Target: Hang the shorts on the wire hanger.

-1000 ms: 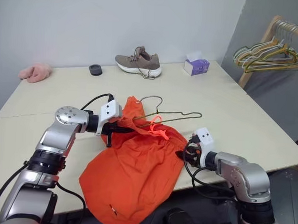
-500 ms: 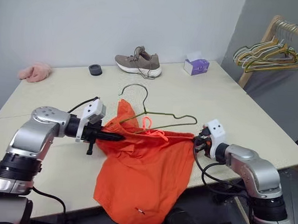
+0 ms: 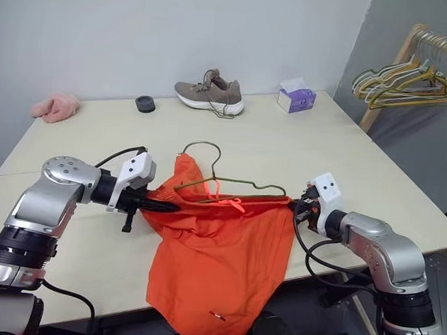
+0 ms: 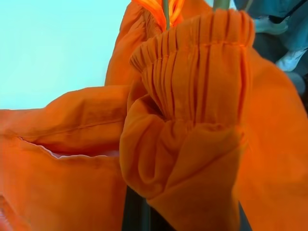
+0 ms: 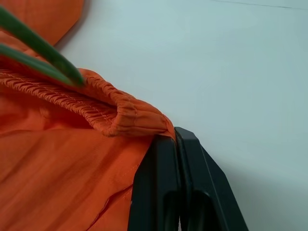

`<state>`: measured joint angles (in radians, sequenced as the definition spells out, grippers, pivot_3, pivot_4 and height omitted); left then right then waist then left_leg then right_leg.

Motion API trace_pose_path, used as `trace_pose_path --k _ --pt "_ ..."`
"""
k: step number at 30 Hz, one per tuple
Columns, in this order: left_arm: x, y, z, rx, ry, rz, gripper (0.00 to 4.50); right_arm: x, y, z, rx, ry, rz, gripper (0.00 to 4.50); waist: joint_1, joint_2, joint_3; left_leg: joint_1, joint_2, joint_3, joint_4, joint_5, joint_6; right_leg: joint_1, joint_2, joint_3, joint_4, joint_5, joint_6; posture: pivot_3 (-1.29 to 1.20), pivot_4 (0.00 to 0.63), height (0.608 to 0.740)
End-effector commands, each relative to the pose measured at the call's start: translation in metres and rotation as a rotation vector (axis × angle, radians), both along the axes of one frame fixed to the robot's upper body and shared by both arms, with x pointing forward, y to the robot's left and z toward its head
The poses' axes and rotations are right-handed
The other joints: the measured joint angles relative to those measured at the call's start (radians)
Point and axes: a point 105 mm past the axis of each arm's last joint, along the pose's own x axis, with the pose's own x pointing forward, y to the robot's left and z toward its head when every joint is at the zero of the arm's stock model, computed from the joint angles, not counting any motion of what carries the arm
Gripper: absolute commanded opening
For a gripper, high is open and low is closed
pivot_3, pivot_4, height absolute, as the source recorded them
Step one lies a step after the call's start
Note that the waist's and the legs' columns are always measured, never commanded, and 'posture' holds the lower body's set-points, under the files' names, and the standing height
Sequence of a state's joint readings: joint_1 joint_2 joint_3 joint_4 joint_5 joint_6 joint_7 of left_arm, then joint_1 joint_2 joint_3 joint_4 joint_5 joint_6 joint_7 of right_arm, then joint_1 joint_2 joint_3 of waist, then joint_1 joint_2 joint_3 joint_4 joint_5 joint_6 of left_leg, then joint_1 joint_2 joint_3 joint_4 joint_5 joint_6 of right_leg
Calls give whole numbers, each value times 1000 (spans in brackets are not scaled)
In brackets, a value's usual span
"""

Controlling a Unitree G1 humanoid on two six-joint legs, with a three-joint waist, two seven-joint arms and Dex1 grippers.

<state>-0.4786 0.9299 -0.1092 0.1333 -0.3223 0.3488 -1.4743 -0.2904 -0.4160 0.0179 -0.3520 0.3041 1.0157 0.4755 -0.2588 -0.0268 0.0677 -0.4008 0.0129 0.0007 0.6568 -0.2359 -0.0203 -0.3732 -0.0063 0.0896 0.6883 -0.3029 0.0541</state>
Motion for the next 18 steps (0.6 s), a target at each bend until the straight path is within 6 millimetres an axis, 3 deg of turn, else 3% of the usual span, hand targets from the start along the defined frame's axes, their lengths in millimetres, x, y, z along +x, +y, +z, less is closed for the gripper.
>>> trace_pose_path --k 1,18 --pt "3 19 6 83 -43 34 0 10 -30 23 -37 -94 -122 19 0 0 0 0 0 0 0 0 0 0 0 0 0 0 0 -235 21 740" --pt "12 28 -11 158 -80 73 0 4 -17 41 -69 -168 -38 19 4 0 0 0 0 0 0 0 0 0 0 0 0 0 0 -244 23 740"
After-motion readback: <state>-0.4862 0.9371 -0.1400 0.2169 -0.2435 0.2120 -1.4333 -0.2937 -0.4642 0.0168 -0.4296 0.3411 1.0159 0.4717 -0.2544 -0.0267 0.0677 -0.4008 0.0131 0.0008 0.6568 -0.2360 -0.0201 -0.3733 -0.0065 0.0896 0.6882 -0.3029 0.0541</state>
